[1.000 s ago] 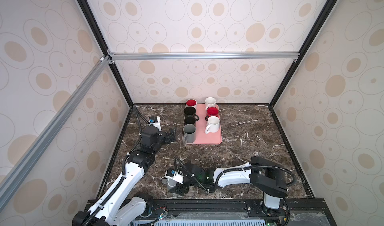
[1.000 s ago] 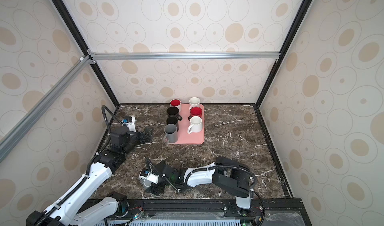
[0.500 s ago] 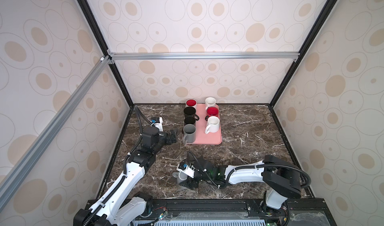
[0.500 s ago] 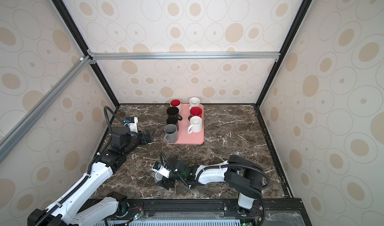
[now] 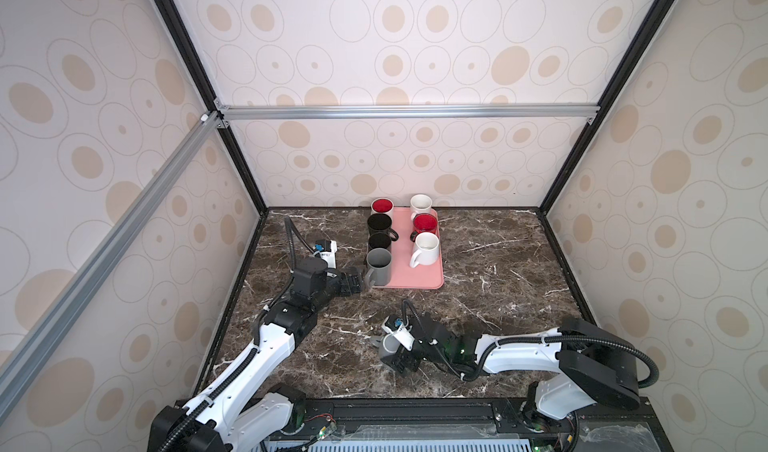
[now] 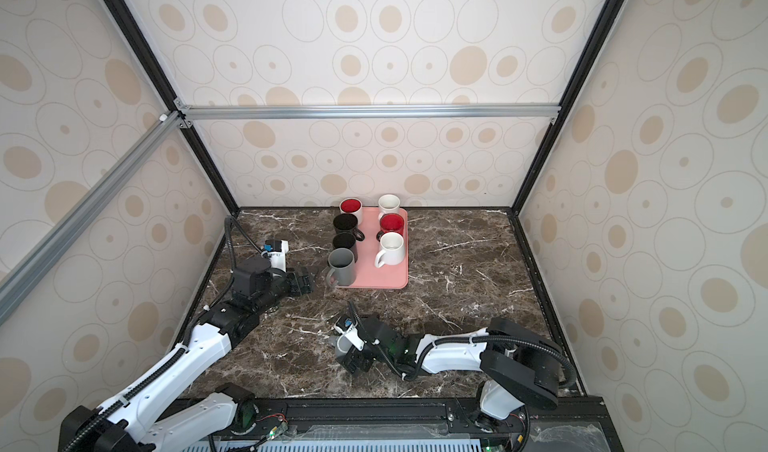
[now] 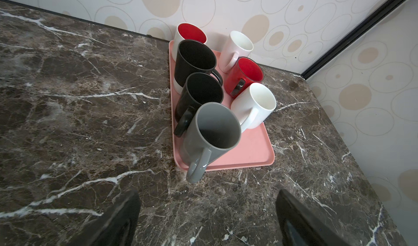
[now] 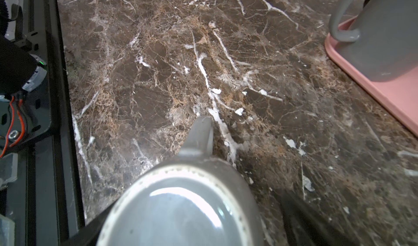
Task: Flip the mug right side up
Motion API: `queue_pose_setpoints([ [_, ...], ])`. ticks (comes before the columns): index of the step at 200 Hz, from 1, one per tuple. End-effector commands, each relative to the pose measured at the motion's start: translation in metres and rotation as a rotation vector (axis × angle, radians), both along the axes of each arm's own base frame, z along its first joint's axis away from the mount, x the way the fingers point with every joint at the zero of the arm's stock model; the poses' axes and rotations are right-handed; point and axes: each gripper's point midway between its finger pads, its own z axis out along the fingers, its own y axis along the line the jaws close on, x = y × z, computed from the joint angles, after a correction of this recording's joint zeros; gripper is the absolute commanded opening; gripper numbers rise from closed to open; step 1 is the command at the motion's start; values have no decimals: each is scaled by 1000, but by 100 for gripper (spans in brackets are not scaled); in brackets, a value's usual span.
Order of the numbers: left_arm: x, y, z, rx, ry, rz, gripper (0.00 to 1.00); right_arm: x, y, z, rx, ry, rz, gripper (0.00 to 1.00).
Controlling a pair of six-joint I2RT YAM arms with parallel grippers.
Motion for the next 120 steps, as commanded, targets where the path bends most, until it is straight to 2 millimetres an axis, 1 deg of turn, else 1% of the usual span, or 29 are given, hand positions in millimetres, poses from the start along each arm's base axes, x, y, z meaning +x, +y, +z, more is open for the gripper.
queue_pose_setpoints([
  [1, -7, -9, 0, 1, 2, -30, 93, 14, -25, -10, -59, -21, -128, 99],
  [21, -15, -14, -11, 14, 31, -54, 93, 17, -41, -12, -84, -32, -172, 100],
  [42, -26, -27, -21, 13, 54, -96, 93, 23, -59, -12, -84, -28, -232, 100],
  [61, -37, -42, -32, 24, 78, -142, 92, 33, -79, -11, -74, -18, -312, 100],
  [80, -46, -54, -40, 36, 85, -177, 91, 46, -97, -9, -35, 23, -406, 100],
  [92, -52, -61, -46, 35, 96, -199, 91, 51, -104, -7, -12, 43, -438, 100],
  [120, -69, -74, -62, 59, 122, -249, 90, 59, -110, -6, 13, 72, -492, 100],
])
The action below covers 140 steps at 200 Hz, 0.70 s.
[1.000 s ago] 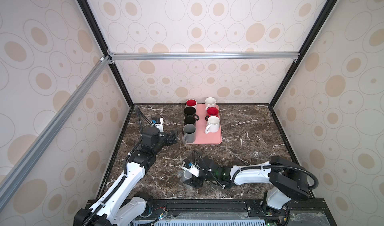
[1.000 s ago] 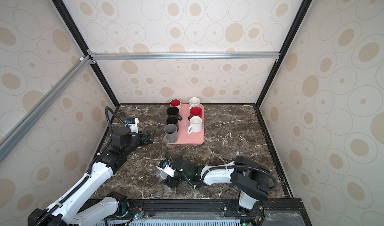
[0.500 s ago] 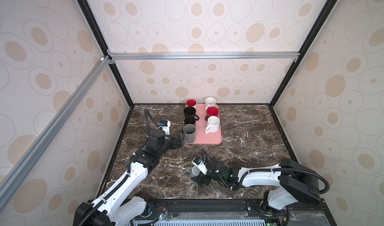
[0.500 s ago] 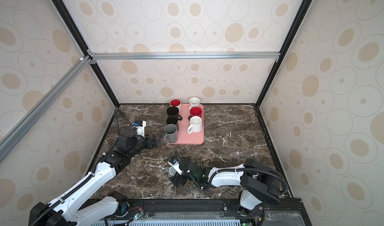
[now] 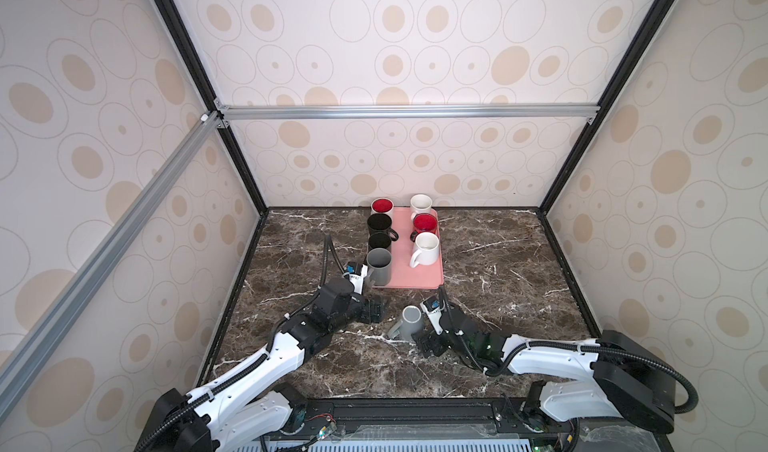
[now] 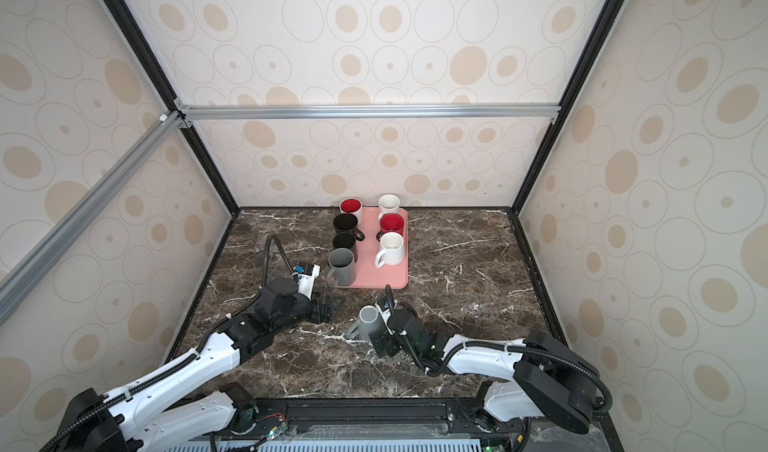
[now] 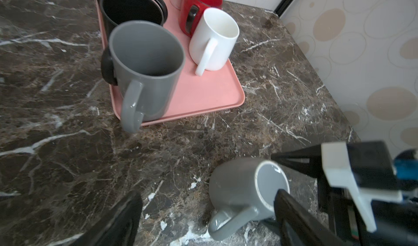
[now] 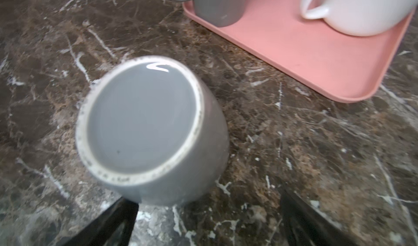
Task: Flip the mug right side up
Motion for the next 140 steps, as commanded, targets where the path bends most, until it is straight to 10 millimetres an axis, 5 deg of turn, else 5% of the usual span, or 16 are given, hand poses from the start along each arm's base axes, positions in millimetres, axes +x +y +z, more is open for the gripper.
queue_pose_setpoints([
  [1, -9, -8, -9, 13, 12, -13, 90, 4, -8, 0, 31, 32, -66, 100],
  [70, -47, -43, -48, 194, 20, -136, 80, 6, -28, 28, 133, -10, -163, 100],
  [140, -39, -63, -69, 315, -19, -173, 61, 5, -56, 57, 180, -87, -234, 100],
])
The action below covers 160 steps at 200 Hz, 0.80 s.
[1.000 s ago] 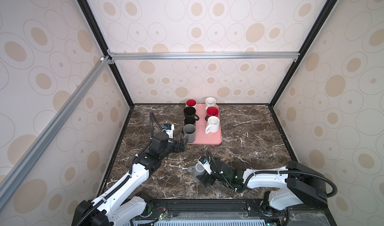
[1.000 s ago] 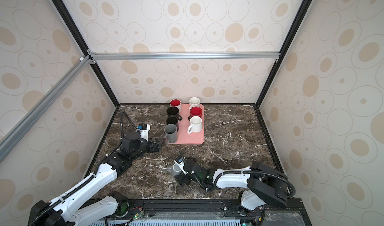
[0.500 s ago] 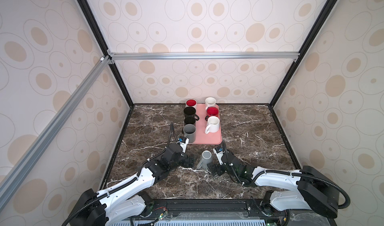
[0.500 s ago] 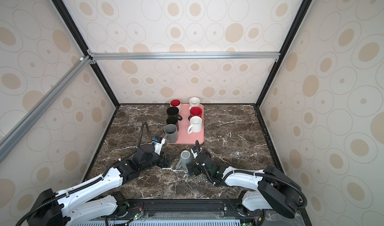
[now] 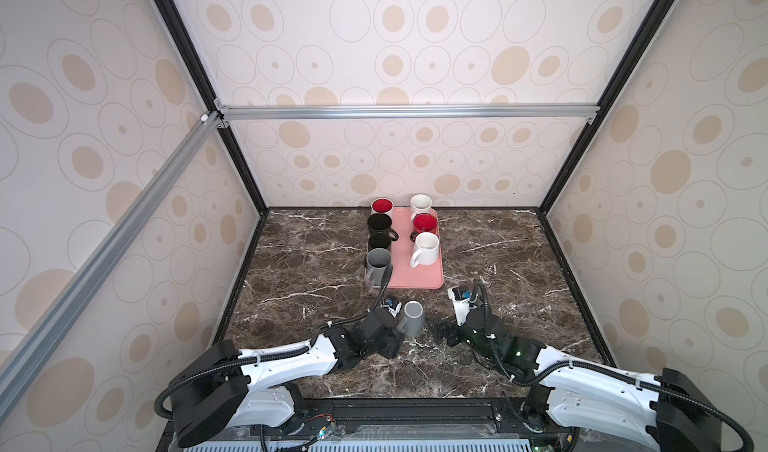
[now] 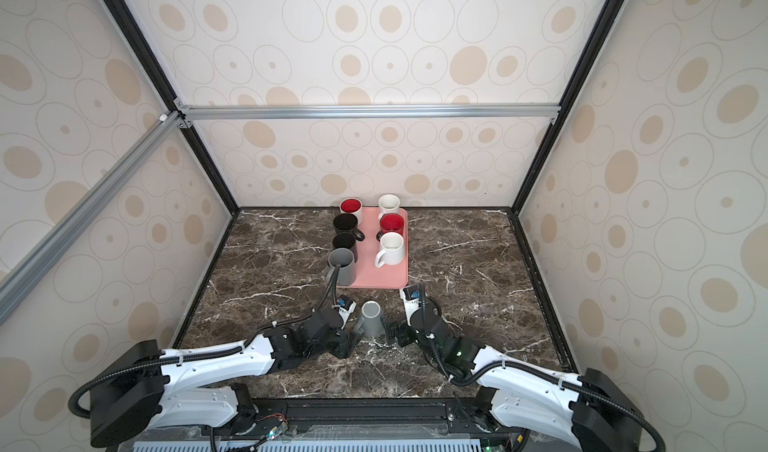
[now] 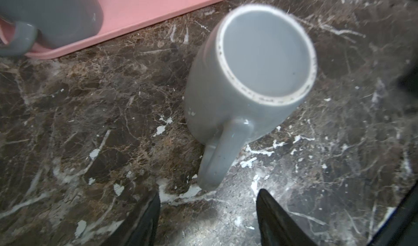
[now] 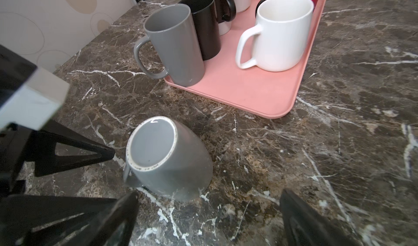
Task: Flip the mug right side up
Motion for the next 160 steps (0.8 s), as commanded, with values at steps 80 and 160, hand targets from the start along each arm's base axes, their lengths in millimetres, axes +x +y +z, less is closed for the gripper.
queue_pose_setpoints([
  [80, 26, -29, 15, 36, -123, -53, 44, -4, -27, -6, -8, 8, -78, 99],
  [160, 31, -34, 17, 47, -164, -80, 25, -6, -29, -4, 10, 11, -84, 100],
])
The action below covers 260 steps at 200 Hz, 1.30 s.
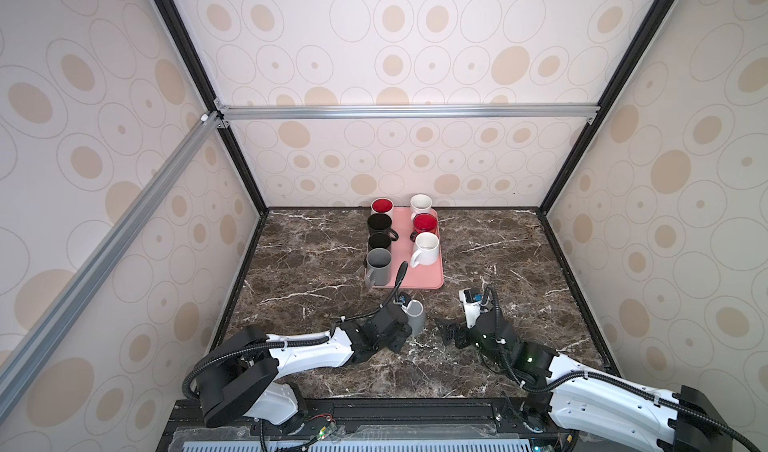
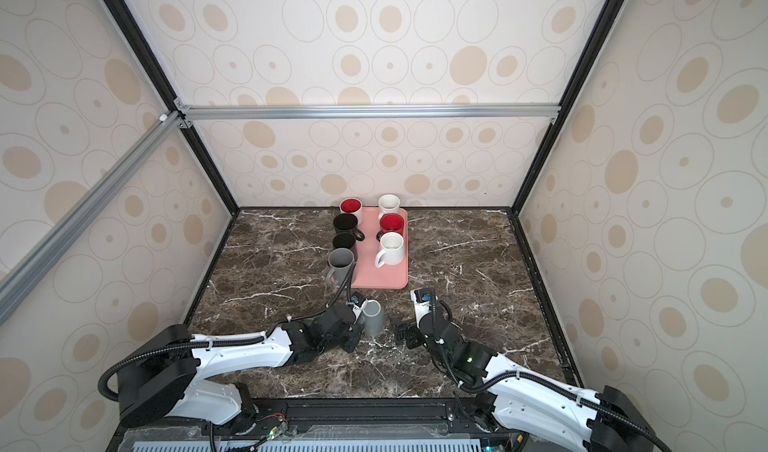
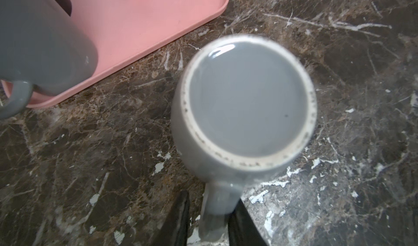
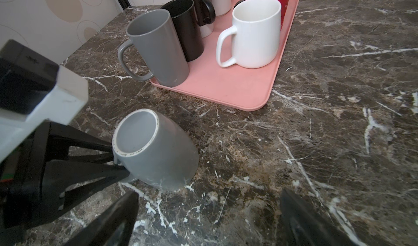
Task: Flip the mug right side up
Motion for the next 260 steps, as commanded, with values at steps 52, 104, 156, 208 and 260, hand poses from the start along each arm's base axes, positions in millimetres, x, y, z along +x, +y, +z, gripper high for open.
queue_pose_setpoints([
  [52, 7, -16, 19, -35, -55, -35, 7, -2, -1, 6, 45, 5, -4, 99],
  [104, 10, -18, 38, -89, -88, -21, 0, -3, 9, 25, 100, -18, 35, 100],
  [156, 27, -18, 122, -358, -211, 41, 0, -11, 27, 69, 260, -102, 139, 100],
  [208, 50, 18, 222, -725, -388, 139, 0, -24, 45, 123, 447, -192, 257, 96],
  [260, 31, 34, 300, -1048, -569, 67, 0, -33, 81, 164, 662, -202, 440, 94],
])
